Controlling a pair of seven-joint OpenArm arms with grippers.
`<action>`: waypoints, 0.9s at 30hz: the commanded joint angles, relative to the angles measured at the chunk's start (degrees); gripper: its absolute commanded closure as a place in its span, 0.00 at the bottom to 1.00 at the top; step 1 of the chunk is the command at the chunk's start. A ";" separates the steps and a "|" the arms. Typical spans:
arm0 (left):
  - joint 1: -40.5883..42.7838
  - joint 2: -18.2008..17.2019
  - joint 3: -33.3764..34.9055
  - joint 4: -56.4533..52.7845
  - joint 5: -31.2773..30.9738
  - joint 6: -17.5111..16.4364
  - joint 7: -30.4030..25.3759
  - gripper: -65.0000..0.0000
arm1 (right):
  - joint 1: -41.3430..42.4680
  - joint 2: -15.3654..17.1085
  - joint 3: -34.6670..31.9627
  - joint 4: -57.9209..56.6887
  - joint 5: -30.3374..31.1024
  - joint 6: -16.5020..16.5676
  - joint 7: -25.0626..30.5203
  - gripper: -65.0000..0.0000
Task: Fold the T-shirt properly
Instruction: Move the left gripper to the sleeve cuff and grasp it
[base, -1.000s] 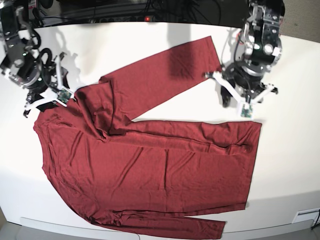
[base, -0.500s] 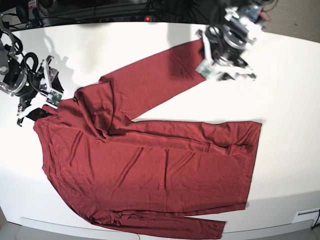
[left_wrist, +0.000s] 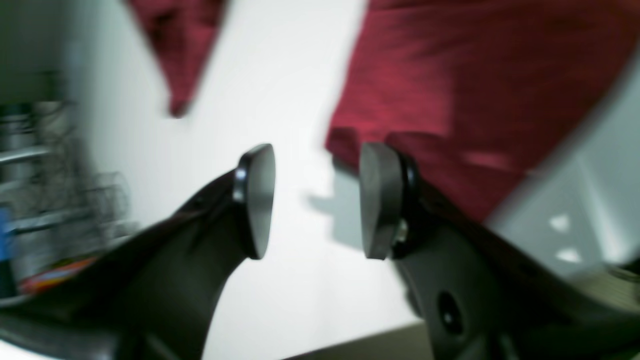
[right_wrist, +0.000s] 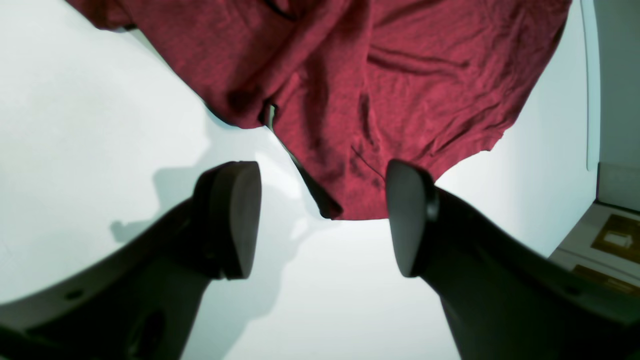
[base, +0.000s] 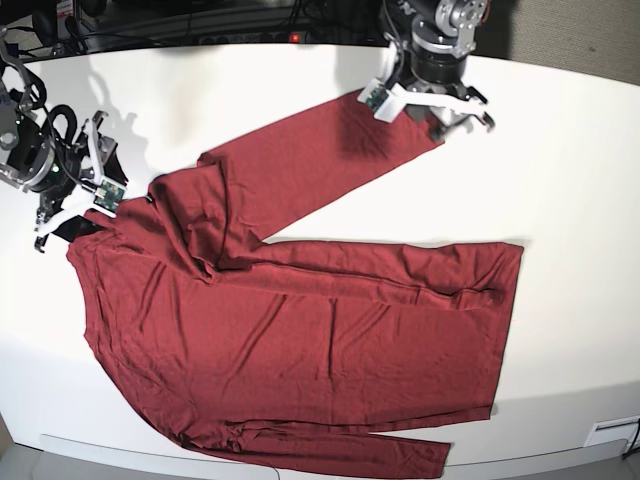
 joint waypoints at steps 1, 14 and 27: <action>0.07 0.04 0.04 1.03 -1.05 0.13 -0.26 0.59 | 0.50 1.44 0.55 0.85 0.07 -0.42 0.44 0.40; 1.29 0.04 0.04 4.39 -19.12 -5.29 -2.16 0.59 | 0.50 1.42 0.55 0.85 0.09 -0.42 -0.02 0.40; 0.85 0.09 0.00 -3.54 -17.79 -3.74 -7.15 0.59 | 0.50 1.42 0.55 0.85 0.09 -0.42 -0.44 0.40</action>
